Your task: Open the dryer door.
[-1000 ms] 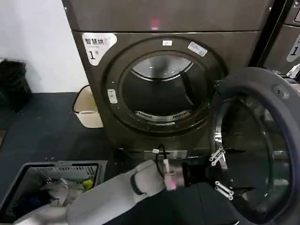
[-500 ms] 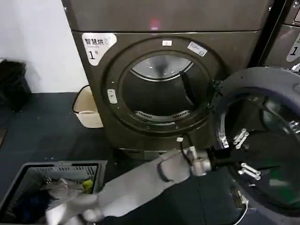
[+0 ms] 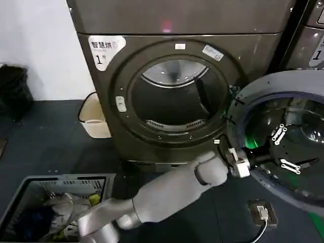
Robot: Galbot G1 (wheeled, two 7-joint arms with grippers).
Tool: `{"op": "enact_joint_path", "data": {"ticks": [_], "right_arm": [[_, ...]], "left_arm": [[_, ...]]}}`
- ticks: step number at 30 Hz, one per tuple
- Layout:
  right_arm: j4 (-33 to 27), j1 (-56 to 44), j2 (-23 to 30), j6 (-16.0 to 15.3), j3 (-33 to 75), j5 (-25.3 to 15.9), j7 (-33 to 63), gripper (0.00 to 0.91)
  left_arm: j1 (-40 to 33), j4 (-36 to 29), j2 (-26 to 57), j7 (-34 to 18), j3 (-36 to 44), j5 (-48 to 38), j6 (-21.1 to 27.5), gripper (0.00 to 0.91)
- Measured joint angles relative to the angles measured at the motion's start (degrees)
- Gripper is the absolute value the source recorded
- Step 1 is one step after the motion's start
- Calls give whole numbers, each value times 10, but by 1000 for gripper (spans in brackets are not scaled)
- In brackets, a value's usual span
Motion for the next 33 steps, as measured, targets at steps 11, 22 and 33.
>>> {"op": "enact_joint_path", "data": {"ticks": [11,22,33], "right_arm": [[8,3,4,-6,-2,4,0,907],[12,3,5,-4,-4,20,-2,907],[17,5,7,-2,-9,28,-6,907]], "left_arm": [[-5,39,0,-40,-3,13,46,907],[-8,37,0,-40,-4,10,50,907],[-4,1,1,-30,6,-2,67,907]]}}
